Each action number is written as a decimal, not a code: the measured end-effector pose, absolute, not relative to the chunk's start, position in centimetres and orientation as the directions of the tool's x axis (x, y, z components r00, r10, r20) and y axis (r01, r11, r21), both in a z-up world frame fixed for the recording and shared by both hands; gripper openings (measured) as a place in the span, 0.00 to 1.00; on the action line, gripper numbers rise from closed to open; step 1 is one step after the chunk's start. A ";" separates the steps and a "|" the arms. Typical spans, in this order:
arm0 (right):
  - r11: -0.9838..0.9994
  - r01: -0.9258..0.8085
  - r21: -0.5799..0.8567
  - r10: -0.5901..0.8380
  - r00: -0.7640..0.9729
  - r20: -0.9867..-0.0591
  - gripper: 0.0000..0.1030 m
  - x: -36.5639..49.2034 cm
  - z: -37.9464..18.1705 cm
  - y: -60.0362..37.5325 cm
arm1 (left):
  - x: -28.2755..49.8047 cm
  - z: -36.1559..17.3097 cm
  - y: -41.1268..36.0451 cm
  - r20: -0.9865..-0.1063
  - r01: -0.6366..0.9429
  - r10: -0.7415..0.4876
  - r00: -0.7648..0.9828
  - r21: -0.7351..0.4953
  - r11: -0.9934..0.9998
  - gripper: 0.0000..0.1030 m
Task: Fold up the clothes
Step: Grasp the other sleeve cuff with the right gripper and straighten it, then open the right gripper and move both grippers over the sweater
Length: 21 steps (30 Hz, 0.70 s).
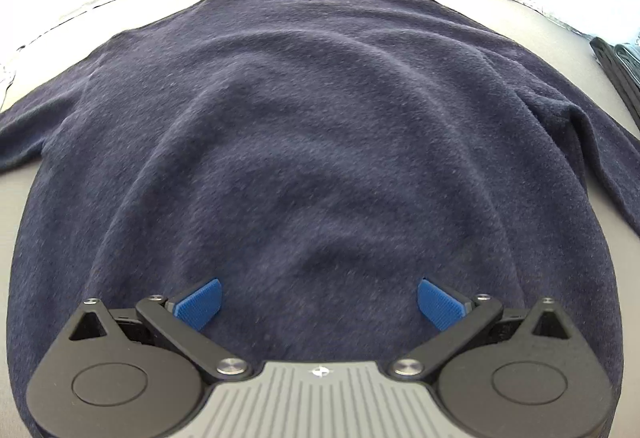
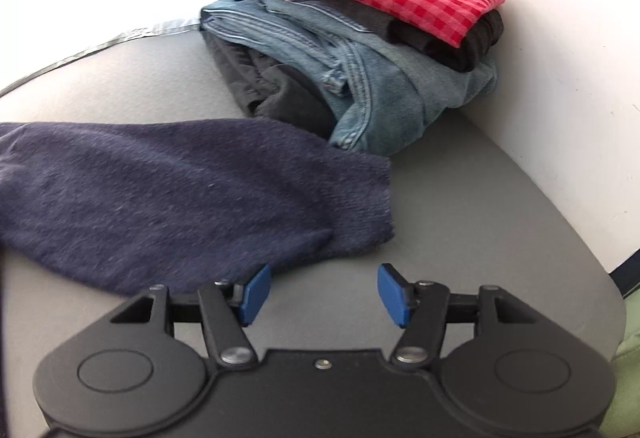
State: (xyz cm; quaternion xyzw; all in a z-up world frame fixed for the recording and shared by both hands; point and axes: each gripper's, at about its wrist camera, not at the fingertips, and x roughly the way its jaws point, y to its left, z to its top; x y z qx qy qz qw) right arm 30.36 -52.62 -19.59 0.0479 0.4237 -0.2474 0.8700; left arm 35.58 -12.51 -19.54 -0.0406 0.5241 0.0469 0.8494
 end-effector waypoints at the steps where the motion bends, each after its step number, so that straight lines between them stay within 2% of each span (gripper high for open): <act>1: 0.885 0.452 -0.112 -0.368 0.530 -0.764 0.63 30.3 -19.6 -51.8 | 34.7 -19.3 -12.0 -0.890 -0.135 0.032 0.454 -0.033 0.990 1.00; 3: 0.910 0.405 -0.085 -0.319 0.555 -0.769 0.72 30.4 -19.6 -50.0 | 33.1 -18.9 -11.0 -0.883 -0.163 0.040 0.467 -0.042 0.986 1.00; 7: 0.960 0.272 -0.070 -0.225 0.593 -0.773 0.77 30.2 -19.3 -45.9 | 30.3 -19.0 -7.8 -0.899 -0.258 0.090 0.429 -0.026 0.966 1.00; 12: 0.985 0.156 -0.069 -0.156 0.654 -0.740 0.87 30.1 -17.9 -40.6 | 27.4 -18.0 -3.0 -0.853 -0.277 -0.050 0.520 -0.224 0.934 1.00; 15: 0.993 0.107 -0.047 -0.109 0.690 -0.716 0.96 30.4 -17.0 -37.5 | 26.6 -17.1 -1.1 -0.829 -0.239 -0.053 0.557 -0.221 0.945 1.00; 17: 0.996 0.083 -0.038 -0.085 0.699 -0.710 0.99 31.0 -16.7 -34.9 | 26.3 -16.5 0.7 -0.823 -0.241 -0.026 0.567 -0.196 0.950 1.00; 21: 0.999 0.014 -0.034 -0.034 0.708 -0.705 1.00 32.2 -16.8 -29.4 | 26.2 -16.0 6.5 -0.812 -0.327 0.004 0.583 -0.231 0.916 1.00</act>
